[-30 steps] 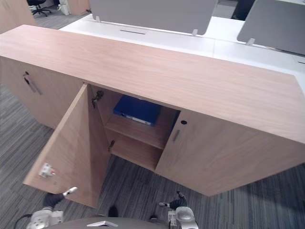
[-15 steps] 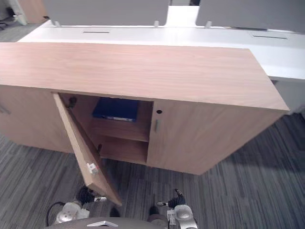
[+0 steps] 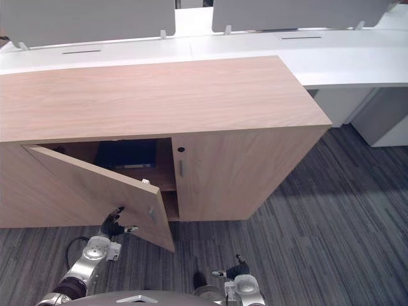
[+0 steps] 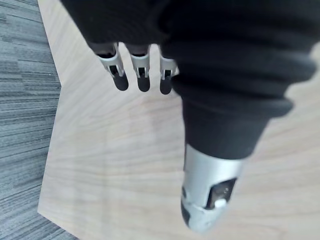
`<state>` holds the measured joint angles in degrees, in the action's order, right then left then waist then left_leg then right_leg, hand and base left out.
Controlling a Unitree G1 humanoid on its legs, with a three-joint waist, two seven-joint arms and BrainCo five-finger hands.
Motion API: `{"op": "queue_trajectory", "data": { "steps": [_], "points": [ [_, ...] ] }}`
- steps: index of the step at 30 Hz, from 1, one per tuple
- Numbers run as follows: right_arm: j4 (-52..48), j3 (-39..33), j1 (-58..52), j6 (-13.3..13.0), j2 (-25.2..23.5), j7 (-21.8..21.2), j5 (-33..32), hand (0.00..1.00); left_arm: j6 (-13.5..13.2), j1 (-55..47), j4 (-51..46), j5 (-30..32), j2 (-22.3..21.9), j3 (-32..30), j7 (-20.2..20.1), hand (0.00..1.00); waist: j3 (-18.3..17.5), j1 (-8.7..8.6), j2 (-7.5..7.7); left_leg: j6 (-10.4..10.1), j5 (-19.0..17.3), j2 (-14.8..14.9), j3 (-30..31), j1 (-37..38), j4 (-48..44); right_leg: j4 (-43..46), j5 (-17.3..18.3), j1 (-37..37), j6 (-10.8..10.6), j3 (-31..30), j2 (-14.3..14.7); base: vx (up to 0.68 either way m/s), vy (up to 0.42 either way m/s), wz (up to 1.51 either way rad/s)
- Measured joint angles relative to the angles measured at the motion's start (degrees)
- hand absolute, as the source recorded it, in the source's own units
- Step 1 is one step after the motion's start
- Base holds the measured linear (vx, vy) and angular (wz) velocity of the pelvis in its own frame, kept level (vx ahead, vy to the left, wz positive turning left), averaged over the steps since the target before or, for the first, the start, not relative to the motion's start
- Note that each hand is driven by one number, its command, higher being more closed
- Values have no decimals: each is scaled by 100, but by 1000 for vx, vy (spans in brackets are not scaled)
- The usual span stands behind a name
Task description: Walk over to the cabinet, pick up the folder, carry it to the office cabinet, place the folder inside the office cabinet, then close the office cabinet door
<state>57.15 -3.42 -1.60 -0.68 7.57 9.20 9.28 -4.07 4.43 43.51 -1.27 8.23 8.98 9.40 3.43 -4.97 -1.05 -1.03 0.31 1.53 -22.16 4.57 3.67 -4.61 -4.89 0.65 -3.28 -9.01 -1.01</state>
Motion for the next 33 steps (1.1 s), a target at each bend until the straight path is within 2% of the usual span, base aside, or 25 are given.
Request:
{"op": "queue_trajectory", "data": {
  "steps": [2, 6, 11, 15, 20, 22, 27, 31, 33],
  "points": [
    [107, -1, 7, 91, -4, 5, -2, 0, 0, 92, -2, -94, 44, -12, 51, 0, 29, 31, 87, -59, -54, 23, 576, -65, -108, -18, -45, 78, -8, -73, 13, -44, -61, -25],
    [116, -15, -79, 95, -32, 8, -55, 0, 2, 103, -1, -200, 85, -3, 31, 0, 28, 3, 139, -103, -200, 6, 537, -62, -189, -38, -57, 107, -38, -157, -7, -34, -6, -18],
    [116, -190, -176, 95, -68, 10, -112, 0, 4, 112, 129, -180, 86, 16, 11, 0, 6, -20, 146, -100, -208, -45, 657, -67, -152, -39, -41, 111, -60, -123, -75, -19, 18, 3],
    [132, -201, -224, 95, -83, 9, -113, 0, 67, 218, 519, -76, 104, 33, -24, 0, -55, -38, 170, -69, -225, -85, 657, -83, -144, -38, -58, 134, -101, -127, -84, 0, 0, 0],
    [231, -238, -170, 95, -118, 10, -115, 0, 71, 441, 540, -78, 212, 136, -13, 0, -99, -148, 196, -44, -232, -136, 643, -169, -106, -39, -68, 249, -121, -145, -115, 11, 5, -2],
    [233, -245, -172, 97, -132, 10, -115, 0, 70, 482, 531, -79, 197, 143, -12, 0, -104, -165, 192, 24, -205, -154, 642, -156, -73, -39, -72, 253, -126, -153, -115, 43, 13, -3],
    [242, -251, -174, 112, -131, 10, -114, 0, 59, 189, 442, -82, 174, 227, -35, 0, -113, -136, 189, 72, -226, -164, 652, -137, -73, -3, -76, 234, -131, -140, -113, 8, 1, 0],
    [244, -304, -207, 118, -133, 9, -123, 0, 59, -237, 497, -82, 99, 196, -237, 0, -118, -84, 189, 98, -224, -181, 698, -104, -93, -3, -78, 152, -134, -98, -140, -20, -11, 5],
    [261, -367, -287, 119, -133, 7, -259, 0, 62, -442, 793, -81, -19, 49, -290, 0, -176, 21, 189, 112, -215, -199, 736, -49, -77, -38, -63, 112, -151, -61, -167, -78, -21, 11]
  ]
}}
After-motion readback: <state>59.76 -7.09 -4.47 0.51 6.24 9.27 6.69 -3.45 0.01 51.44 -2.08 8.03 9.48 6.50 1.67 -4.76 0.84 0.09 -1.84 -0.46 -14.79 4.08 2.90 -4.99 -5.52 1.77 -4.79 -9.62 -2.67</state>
